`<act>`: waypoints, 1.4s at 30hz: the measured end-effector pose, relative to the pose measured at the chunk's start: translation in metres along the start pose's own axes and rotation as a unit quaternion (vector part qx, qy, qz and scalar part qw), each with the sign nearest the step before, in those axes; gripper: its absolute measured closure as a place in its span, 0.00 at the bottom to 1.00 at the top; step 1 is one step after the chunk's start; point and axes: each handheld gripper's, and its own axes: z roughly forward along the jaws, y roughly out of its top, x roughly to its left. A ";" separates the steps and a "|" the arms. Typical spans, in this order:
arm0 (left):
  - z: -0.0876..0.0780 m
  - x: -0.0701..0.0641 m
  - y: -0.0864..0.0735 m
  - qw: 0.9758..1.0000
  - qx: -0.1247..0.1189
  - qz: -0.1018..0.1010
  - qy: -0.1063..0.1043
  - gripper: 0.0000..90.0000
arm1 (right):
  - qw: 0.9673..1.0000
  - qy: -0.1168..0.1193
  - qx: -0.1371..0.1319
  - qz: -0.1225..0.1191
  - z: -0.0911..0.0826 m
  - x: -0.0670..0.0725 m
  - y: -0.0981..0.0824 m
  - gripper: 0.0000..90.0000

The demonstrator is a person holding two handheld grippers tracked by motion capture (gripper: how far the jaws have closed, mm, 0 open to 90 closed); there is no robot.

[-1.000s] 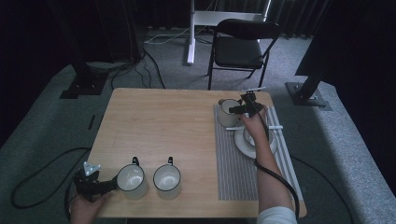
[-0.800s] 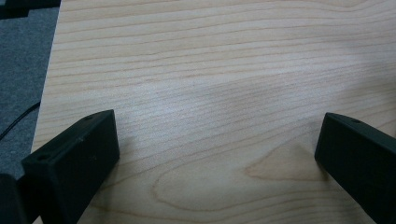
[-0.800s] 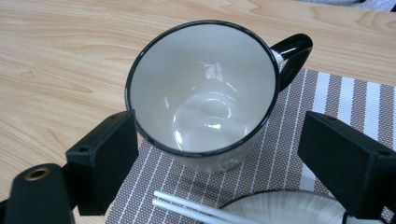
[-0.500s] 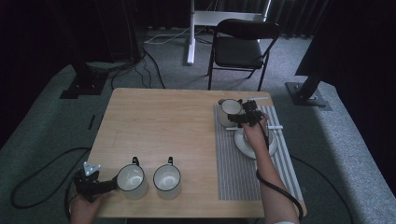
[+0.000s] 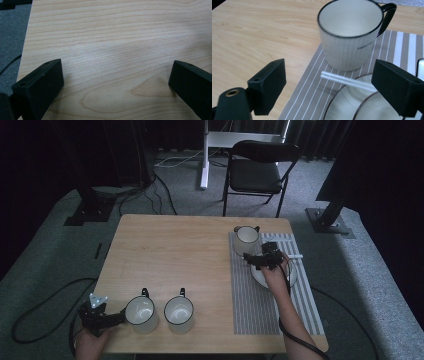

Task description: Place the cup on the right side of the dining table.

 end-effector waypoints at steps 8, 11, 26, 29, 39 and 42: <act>0.000 0.000 0.000 1.000 0.000 0.000 0.000 0.00 | 1.000 0.013 -0.025 -0.004 -0.022 0.007 -0.024 0.14; 0.000 0.000 0.000 1.000 0.000 0.000 0.000 0.00 | 0.999 0.014 -0.027 -0.014 -0.028 0.011 -0.036 0.14; 0.000 0.000 0.000 1.000 0.000 0.000 0.000 0.00 | 0.999 0.023 -0.037 -0.007 -0.051 0.018 -0.086 0.14; 0.000 0.000 0.000 1.000 0.000 0.000 0.000 0.00 | 0.999 0.022 -0.037 -0.006 -0.057 0.017 -0.095 0.14; 0.000 0.000 0.000 1.000 0.000 -0.001 0.000 0.00 | 0.999 0.007 -0.034 0.001 -0.074 0.010 -0.129 0.14; 0.000 0.000 0.000 1.000 0.000 -0.001 0.000 0.00 | 0.999 0.005 -0.031 0.005 -0.077 0.006 -0.136 0.14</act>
